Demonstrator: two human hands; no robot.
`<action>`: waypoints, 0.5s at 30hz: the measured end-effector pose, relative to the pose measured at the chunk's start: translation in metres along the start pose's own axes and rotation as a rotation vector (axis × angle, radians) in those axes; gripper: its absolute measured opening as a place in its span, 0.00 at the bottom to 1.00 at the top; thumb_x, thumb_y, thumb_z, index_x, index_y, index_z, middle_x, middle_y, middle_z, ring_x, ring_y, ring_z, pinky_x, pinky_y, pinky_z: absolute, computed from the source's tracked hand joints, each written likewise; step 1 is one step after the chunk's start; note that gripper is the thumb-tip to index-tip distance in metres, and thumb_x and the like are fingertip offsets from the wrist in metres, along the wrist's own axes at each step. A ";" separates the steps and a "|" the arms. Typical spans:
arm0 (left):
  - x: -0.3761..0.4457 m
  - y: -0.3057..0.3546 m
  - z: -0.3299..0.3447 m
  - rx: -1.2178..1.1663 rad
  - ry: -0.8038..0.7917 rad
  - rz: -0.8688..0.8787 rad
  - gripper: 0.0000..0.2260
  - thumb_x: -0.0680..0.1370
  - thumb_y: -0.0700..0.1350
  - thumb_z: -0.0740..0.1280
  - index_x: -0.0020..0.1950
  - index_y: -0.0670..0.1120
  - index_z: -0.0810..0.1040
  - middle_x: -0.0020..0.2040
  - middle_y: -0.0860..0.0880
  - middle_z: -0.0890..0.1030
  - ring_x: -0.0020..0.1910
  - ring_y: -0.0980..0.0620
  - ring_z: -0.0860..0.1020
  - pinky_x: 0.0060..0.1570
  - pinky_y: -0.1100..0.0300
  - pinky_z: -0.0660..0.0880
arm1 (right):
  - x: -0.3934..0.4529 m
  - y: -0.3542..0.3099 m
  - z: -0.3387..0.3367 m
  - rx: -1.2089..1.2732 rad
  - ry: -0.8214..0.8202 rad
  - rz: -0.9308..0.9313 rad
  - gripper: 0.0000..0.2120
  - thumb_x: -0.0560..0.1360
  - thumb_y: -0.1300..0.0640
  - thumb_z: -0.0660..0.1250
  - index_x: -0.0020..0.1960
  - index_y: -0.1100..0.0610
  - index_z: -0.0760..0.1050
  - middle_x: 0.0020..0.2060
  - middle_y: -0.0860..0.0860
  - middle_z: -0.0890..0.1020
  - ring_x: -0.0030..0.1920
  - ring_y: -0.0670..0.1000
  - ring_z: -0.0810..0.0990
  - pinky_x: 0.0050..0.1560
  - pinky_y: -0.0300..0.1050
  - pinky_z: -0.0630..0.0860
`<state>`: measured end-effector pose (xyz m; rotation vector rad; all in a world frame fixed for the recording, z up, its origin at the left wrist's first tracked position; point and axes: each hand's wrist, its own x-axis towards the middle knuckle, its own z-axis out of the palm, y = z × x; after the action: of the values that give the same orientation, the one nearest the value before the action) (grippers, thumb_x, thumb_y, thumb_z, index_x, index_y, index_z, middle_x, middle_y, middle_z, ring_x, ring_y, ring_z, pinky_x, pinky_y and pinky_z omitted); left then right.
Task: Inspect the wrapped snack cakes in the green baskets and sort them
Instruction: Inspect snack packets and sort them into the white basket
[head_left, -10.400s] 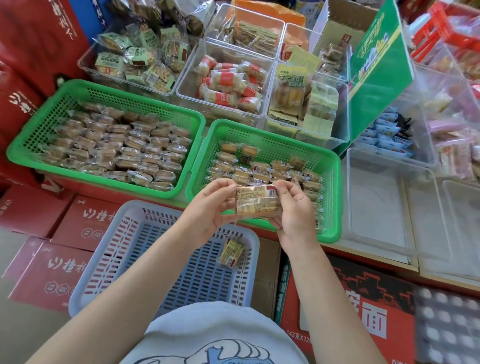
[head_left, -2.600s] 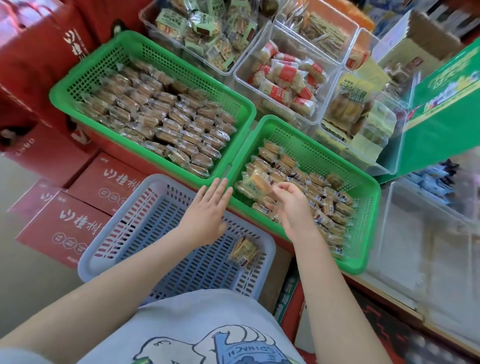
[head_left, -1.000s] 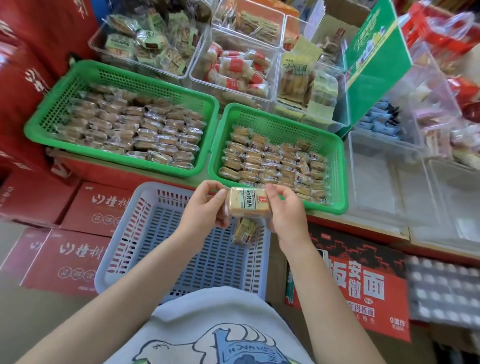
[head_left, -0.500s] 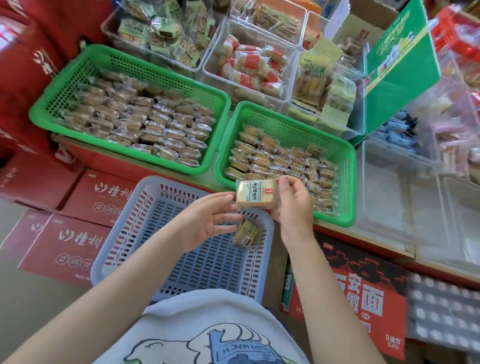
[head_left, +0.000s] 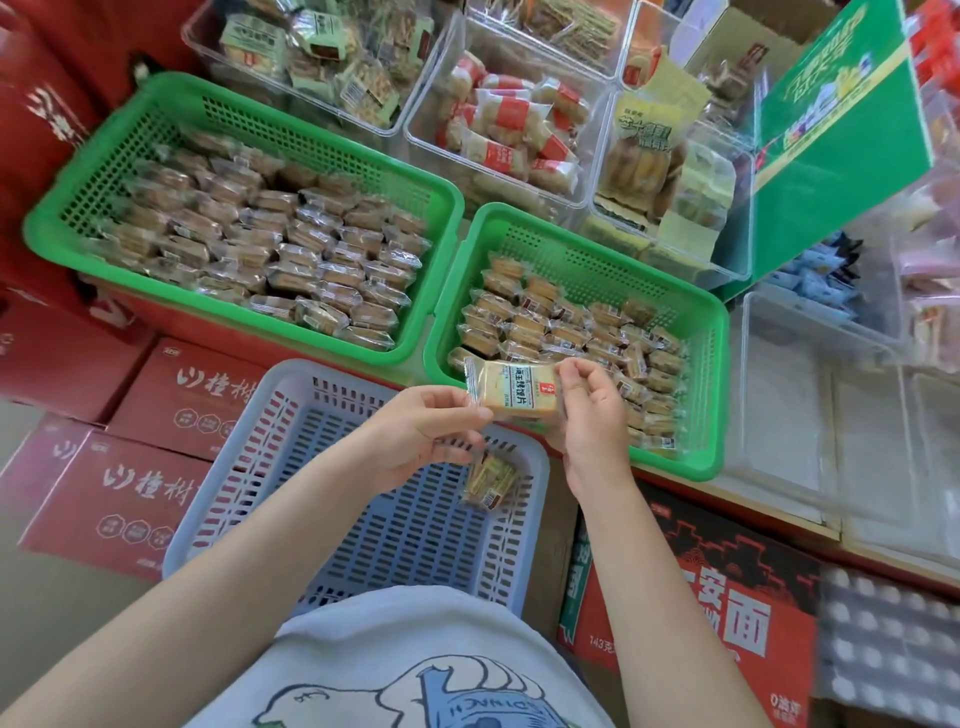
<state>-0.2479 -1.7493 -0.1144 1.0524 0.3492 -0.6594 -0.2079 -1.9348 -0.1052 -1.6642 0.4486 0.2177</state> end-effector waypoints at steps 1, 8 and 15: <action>0.002 0.003 -0.003 -0.003 -0.025 0.000 0.07 0.72 0.43 0.74 0.44 0.42 0.78 0.37 0.47 0.80 0.36 0.55 0.80 0.35 0.64 0.78 | 0.004 0.001 0.001 -0.003 -0.020 0.017 0.07 0.83 0.53 0.63 0.49 0.52 0.77 0.44 0.55 0.84 0.45 0.57 0.83 0.51 0.65 0.79; 0.017 0.011 -0.020 -0.010 -0.044 -0.070 0.09 0.72 0.42 0.72 0.47 0.39 0.76 0.41 0.43 0.80 0.40 0.51 0.83 0.37 0.64 0.80 | 0.026 -0.004 0.007 -0.028 -0.029 -0.036 0.05 0.81 0.54 0.66 0.49 0.53 0.79 0.40 0.52 0.85 0.41 0.55 0.83 0.42 0.55 0.78; 0.034 0.011 -0.026 0.299 0.121 0.017 0.03 0.79 0.34 0.69 0.49 0.37 0.75 0.36 0.44 0.84 0.32 0.50 0.81 0.34 0.61 0.79 | 0.035 -0.008 0.010 -0.017 -0.258 0.126 0.24 0.68 0.40 0.72 0.55 0.57 0.81 0.37 0.53 0.81 0.24 0.45 0.69 0.23 0.36 0.64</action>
<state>-0.2141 -1.7342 -0.1378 1.3833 0.3528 -0.6471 -0.1716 -1.9297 -0.1136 -1.5994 0.3570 0.5236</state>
